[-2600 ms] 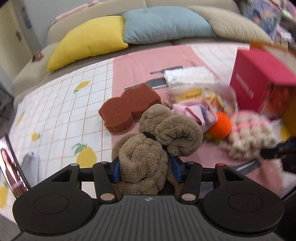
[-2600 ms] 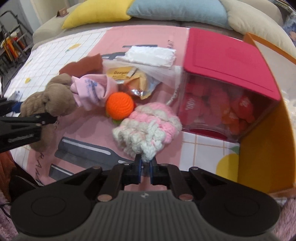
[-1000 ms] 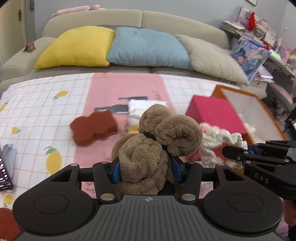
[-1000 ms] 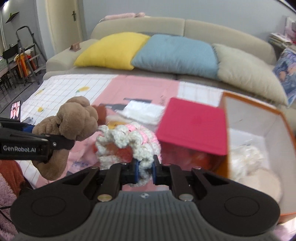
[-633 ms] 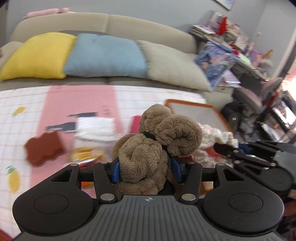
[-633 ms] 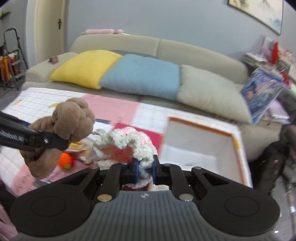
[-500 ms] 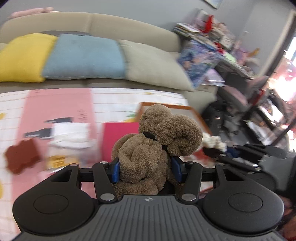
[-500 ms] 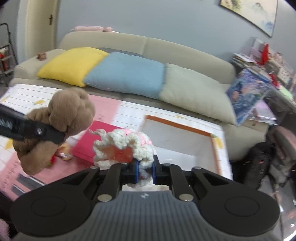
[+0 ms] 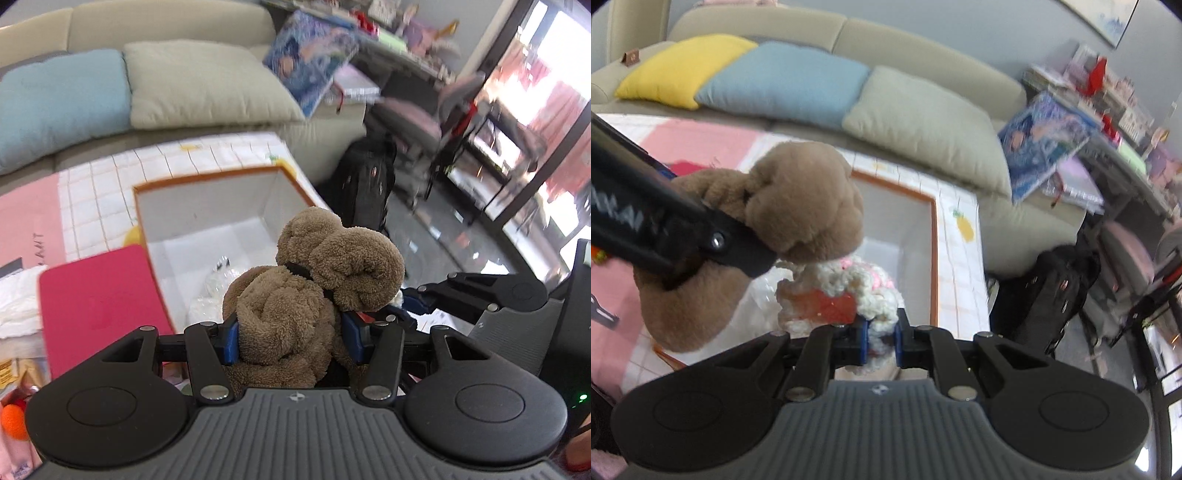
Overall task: Organize soft objects
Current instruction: 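Carry the bear and pink hat into the orange box and release both, then move both tools back over the remaining soft items, then grasp the pink cloth with the left tool, then lift the pink cloth with the left tool while the right tool grasps the white tissue pack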
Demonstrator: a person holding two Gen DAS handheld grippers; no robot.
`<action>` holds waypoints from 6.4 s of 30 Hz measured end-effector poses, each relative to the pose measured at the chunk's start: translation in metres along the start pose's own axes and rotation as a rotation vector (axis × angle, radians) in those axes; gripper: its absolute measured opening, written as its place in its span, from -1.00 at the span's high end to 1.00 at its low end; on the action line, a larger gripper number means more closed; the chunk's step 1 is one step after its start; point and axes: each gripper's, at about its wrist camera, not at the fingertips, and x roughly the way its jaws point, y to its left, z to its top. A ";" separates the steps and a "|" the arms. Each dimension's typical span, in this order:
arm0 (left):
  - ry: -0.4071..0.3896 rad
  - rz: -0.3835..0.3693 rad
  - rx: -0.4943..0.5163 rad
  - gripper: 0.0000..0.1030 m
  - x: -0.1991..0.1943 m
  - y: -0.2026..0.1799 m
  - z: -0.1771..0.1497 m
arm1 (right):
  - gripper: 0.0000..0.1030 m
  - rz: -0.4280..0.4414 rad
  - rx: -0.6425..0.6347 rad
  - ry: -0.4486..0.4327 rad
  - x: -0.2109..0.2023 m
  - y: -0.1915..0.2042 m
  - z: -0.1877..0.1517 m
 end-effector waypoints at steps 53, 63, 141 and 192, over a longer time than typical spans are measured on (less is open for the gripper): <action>-0.159 0.089 0.095 -0.72 -0.063 0.017 -0.016 | -0.50 -0.100 0.152 -0.041 -0.028 0.019 0.002; -0.300 0.175 0.012 -0.71 -0.122 0.083 -0.063 | -0.51 0.047 0.386 -0.237 -0.041 0.079 0.003; -0.109 0.410 -0.142 0.93 -0.091 0.267 -0.161 | 1.00 0.283 -0.315 -0.186 0.107 0.320 0.081; -0.289 0.040 0.006 0.93 -0.123 0.087 -0.062 | 1.00 0.040 0.053 -0.382 -0.083 0.080 0.005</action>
